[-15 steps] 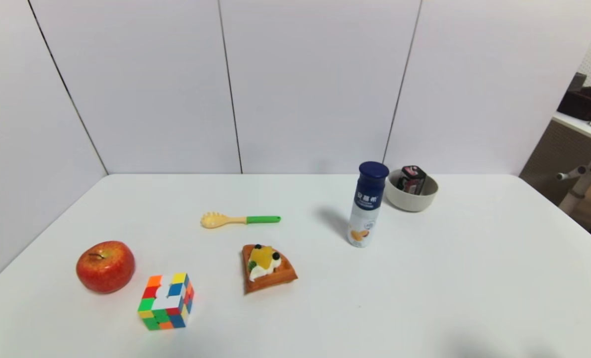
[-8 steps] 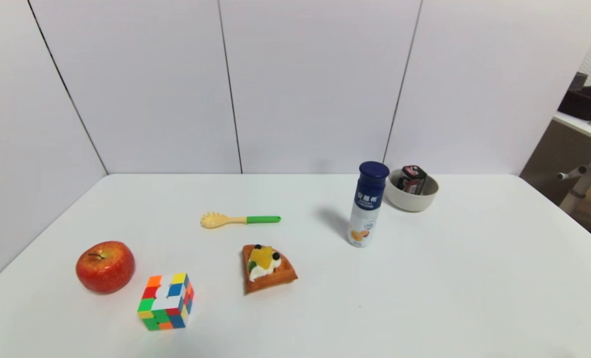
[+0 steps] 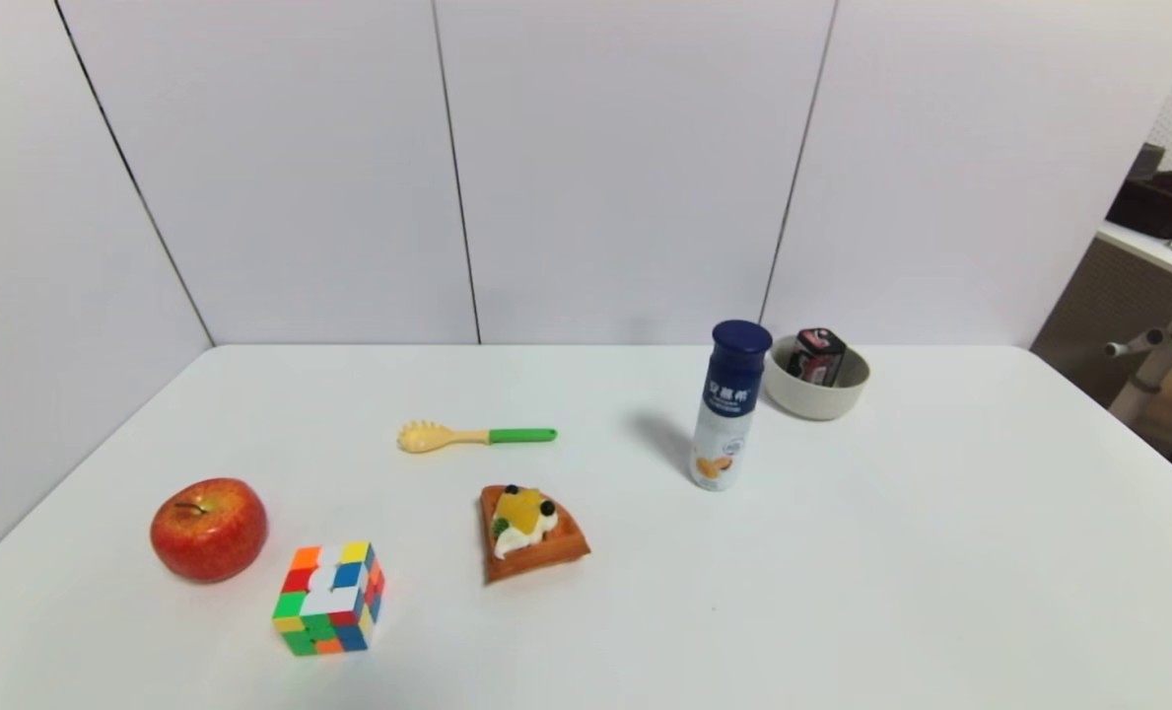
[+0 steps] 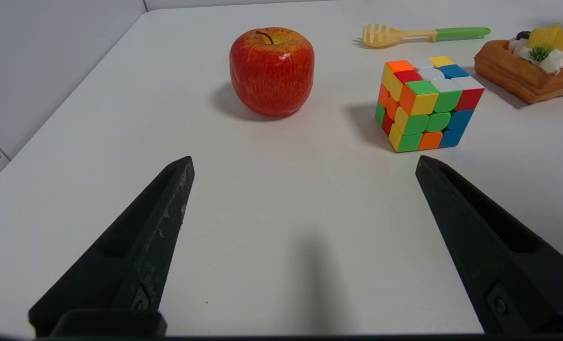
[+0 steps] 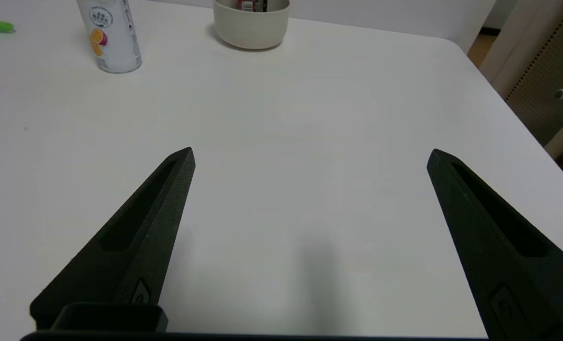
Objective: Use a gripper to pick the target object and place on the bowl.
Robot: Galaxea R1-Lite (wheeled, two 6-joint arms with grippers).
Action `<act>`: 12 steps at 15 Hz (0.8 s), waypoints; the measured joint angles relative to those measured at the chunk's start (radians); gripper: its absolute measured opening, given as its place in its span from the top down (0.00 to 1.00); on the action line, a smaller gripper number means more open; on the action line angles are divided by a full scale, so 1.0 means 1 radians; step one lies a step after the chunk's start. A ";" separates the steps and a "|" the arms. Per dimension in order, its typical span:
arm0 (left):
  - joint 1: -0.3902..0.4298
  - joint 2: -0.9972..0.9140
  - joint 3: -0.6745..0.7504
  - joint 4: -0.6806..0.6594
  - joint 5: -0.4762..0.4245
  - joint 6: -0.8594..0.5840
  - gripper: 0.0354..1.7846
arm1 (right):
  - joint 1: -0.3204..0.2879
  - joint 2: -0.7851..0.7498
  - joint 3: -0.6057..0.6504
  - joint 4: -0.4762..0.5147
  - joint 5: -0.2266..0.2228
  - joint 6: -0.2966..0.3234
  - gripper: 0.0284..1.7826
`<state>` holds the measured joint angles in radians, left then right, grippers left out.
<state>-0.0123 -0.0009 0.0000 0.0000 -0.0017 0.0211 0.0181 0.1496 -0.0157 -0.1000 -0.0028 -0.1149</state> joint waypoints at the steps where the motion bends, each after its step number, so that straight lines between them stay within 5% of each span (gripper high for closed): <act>1: 0.000 0.000 0.000 0.000 0.000 0.000 0.06 | -0.004 -0.044 0.007 0.039 0.004 0.004 0.05; 12: 0.000 0.000 0.000 0.000 0.000 0.000 0.06 | -0.013 -0.151 0.016 0.093 0.011 0.061 0.05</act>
<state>-0.0123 -0.0009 0.0000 0.0000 -0.0017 0.0211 0.0053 -0.0017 0.0000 -0.0066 0.0081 -0.0543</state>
